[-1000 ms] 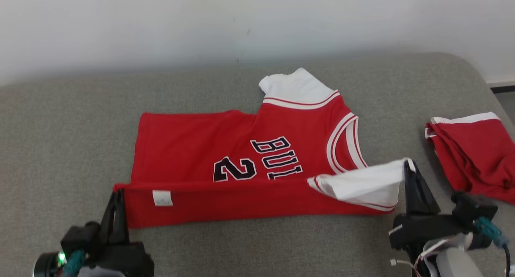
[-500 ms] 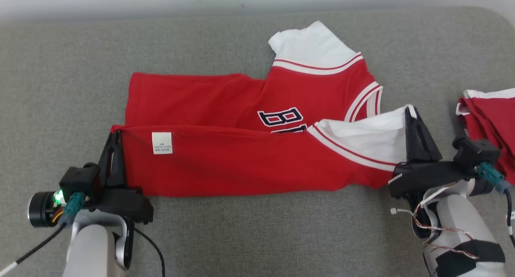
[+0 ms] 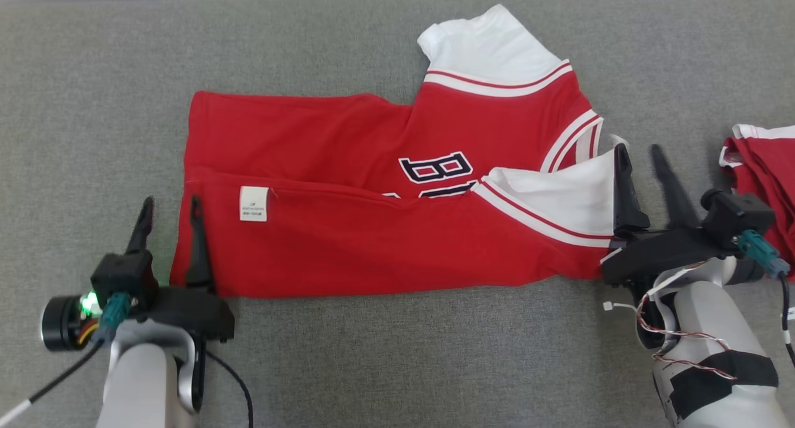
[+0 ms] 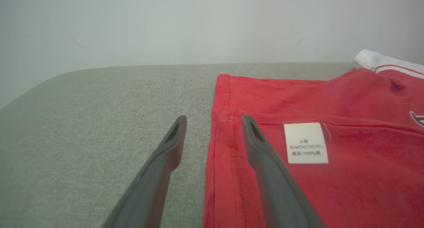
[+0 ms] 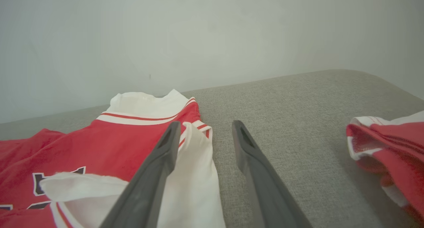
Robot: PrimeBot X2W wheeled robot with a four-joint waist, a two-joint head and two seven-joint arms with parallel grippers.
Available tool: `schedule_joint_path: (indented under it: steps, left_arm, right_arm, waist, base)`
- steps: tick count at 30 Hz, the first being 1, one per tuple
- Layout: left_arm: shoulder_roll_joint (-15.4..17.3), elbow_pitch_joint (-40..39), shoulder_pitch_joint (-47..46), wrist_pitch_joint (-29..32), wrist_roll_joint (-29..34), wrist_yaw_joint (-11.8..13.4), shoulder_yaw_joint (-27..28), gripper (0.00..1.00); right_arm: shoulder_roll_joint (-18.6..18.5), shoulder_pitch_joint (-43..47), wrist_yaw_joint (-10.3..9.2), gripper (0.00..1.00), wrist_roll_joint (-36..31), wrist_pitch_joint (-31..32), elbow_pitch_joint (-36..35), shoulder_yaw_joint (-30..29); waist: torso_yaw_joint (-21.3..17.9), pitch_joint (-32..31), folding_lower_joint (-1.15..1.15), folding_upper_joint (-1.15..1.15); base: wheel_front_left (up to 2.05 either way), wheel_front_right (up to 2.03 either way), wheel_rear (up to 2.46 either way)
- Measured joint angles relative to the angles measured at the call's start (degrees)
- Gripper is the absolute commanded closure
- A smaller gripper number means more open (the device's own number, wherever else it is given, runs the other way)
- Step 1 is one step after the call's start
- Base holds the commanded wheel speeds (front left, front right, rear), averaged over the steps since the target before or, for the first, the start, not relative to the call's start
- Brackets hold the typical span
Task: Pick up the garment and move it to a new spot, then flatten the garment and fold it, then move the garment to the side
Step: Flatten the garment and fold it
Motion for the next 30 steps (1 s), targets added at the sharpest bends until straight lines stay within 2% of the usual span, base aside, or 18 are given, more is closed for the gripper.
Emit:
schedule_joint_path:
  steps: [8, 15, 21, 30]
  left_arm:
    - [-0.35, -4.12, 7.79, 0.0, -1.07, 1.0, -0.31, 0.0]
    - [-0.57, -6.33, 15.13, 0.0, -2.43, 1.55, -1.87, 0.0]
    - [-0.59, -6.7, 16.49, 0.0, -4.33, 1.98, -2.63, 0.0]
    - [-0.63, -6.81, 16.36, 0.0, -5.49, 2.83, -4.44, 0.0]
  right_arm:
    - [1.34, 5.66, 0.0, 0.0, -1.05, 0.0, -2.27, -3.66]
    - [2.47, 12.36, 0.0, 0.0, -1.05, 0.0, -2.23, -3.42]
    - [2.94, 14.44, 0.0, 0.0, -0.86, 0.0, -0.85, -2.89]
    - [2.97, 13.21, 0.0, 0.0, -0.02, -0.01, 2.2, -1.97]
  waist:
    - [-0.17, -3.7, -0.01, -0.01]
    - [-0.75, -7.53, -0.02, -0.01]
    - [-1.12, -8.63, -0.02, -0.02]
    - [-0.5, -6.43, -0.01, -0.01]
  base:
    - [0.0, 0.0, 0.0]
    - [0.0, 0.0, 0.0]
    - [0.0, 0.0, 0.0]
    - [0.0, 0.0, 0.0]
